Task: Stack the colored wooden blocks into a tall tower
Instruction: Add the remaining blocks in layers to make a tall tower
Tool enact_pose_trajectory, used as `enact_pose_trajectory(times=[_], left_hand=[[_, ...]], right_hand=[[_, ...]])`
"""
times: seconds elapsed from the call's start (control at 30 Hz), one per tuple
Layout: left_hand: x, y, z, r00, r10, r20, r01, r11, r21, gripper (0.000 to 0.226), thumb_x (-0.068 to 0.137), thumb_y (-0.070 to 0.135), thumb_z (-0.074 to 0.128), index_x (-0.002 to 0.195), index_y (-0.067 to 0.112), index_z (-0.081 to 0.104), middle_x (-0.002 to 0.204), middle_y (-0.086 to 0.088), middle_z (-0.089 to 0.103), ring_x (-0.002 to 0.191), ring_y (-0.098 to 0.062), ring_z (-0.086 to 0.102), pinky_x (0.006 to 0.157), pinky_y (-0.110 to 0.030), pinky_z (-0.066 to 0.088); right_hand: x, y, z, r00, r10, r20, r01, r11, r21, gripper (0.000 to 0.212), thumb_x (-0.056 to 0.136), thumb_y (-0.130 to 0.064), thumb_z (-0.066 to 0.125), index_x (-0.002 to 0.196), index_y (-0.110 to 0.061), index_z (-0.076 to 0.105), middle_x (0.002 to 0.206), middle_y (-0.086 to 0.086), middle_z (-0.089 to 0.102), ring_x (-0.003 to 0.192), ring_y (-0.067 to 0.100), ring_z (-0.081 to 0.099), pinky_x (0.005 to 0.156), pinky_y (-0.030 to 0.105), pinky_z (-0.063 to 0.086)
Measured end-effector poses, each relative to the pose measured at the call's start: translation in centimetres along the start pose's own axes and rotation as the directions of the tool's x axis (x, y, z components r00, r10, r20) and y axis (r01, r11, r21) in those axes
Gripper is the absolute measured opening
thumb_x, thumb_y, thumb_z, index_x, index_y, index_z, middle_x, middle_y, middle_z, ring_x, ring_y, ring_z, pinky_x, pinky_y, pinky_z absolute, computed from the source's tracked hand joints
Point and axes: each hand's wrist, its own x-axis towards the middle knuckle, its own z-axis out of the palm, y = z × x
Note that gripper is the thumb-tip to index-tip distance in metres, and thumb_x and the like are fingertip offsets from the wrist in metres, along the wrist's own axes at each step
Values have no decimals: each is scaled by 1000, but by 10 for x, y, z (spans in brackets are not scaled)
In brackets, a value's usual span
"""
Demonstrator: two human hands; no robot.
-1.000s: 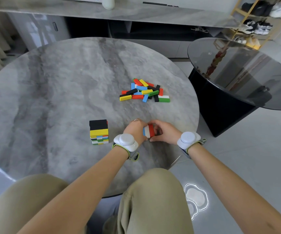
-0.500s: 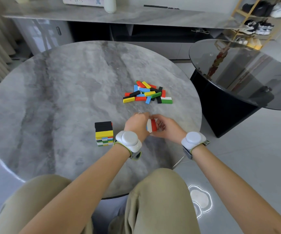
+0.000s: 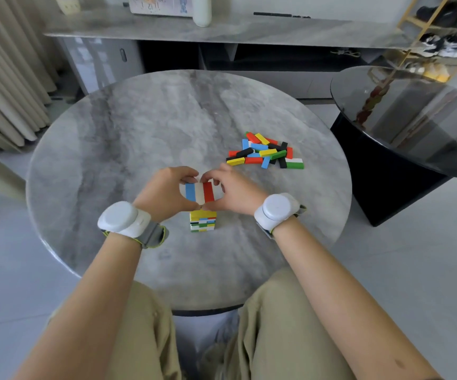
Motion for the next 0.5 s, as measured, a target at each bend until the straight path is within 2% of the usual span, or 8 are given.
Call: enact_pose_trajectory(times=[0.07, 0.2, 0.33, 0.5], left_hand=[[2, -3, 0, 1000, -2, 10, 2, 1000, 8, 69, 65, 16, 83, 127, 12, 55, 115, -2, 66, 103, -11, 59, 90, -18, 39], [4, -3, 4, 998, 6, 56, -12, 994, 110, 70, 66, 29, 81, 129, 18, 53, 116, 5, 65, 109, -11, 59, 100, -31, 43], [9, 1, 5, 998, 7, 62, -16, 990, 137, 71, 67, 35, 80, 130, 20, 52, 118, 8, 65, 110, -11, 58, 99, -32, 44], [11, -1, 7, 997, -9, 82, -4, 987, 162, 73, 67, 34, 80, 132, 20, 50, 120, 7, 64, 111, -13, 58, 99, -33, 44]], right_hand=[[-1, 2, 3, 1000, 19, -8, -19, 1000, 15, 55, 72, -27, 78, 121, -17, 56, 102, 0, 36, 68, -4, 37, 58, 11, 28], [-6, 8, 10, 1000, 25, 1, -25, 998, 52, 55, 72, -26, 79, 121, -17, 56, 104, 0, 36, 73, -5, 38, 63, 9, 31], [-6, 12, 6, 999, 50, -11, -50, 997, 67, 55, 71, -29, 80, 120, -19, 57, 112, 3, 40, 81, 5, 41, 76, 16, 34], [-5, 11, 8, 999, 42, 2, -42, 999, 33, 55, 70, -30, 80, 120, -19, 57, 112, 1, 37, 79, 1, 40, 76, 14, 32]])
